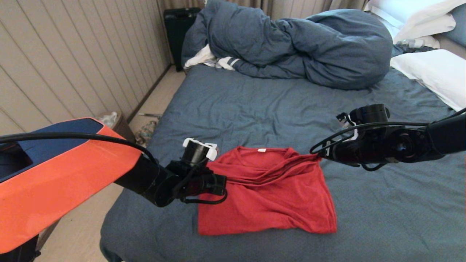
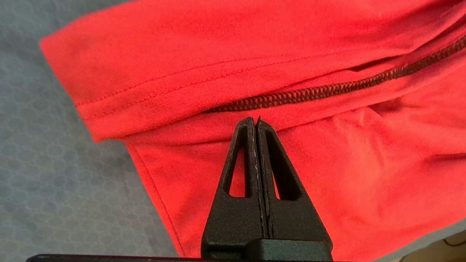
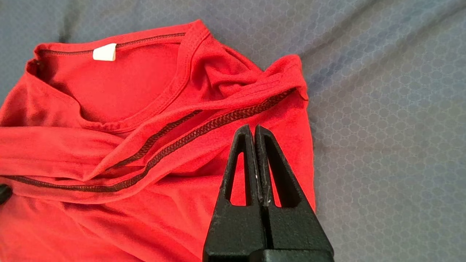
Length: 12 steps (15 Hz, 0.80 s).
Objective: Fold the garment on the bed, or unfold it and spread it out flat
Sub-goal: Fold the red T-shirt
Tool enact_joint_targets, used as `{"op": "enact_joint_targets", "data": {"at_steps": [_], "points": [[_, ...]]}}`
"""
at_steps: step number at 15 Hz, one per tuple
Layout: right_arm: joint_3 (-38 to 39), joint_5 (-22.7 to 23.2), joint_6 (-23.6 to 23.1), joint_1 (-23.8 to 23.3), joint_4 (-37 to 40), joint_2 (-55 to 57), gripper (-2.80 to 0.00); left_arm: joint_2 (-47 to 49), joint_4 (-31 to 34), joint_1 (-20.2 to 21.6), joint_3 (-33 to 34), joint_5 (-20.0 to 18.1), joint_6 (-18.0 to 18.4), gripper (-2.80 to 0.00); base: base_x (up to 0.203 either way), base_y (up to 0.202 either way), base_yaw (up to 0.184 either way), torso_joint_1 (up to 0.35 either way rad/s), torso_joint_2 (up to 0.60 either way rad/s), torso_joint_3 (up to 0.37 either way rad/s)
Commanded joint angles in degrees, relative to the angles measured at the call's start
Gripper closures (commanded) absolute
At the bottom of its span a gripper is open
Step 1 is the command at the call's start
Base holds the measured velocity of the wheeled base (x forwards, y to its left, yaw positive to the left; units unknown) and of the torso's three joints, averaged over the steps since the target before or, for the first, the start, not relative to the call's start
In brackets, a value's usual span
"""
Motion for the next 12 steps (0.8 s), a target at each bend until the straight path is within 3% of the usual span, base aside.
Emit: {"op": "enact_joint_targets", "data": {"at_steps": [1, 9, 12], "points": [[0.1, 0.1, 0.1, 0.0, -0.1, 0.5, 0.00, 0.3, -0.1, -0.3, 0.1, 0.0, -0.1, 0.00, 0.000, 0.000, 0.000, 0.000, 0.00, 0.000], [0.2, 0.2, 0.1, -0.1, -0.1, 1.0, 0.00, 1.5, -1.5, -2.2, 0.7, 0.2, -0.2, 0.00, 0.000, 0.000, 0.000, 0.000, 0.00, 0.000], [0.4, 0.2, 0.1, -0.3, -0.1, 0.9, 0.00, 4.2, -3.3, -1.7, -2.1, 0.3, -0.2, 0.00, 0.000, 0.000, 0.000, 0.000, 0.00, 0.000]]}}
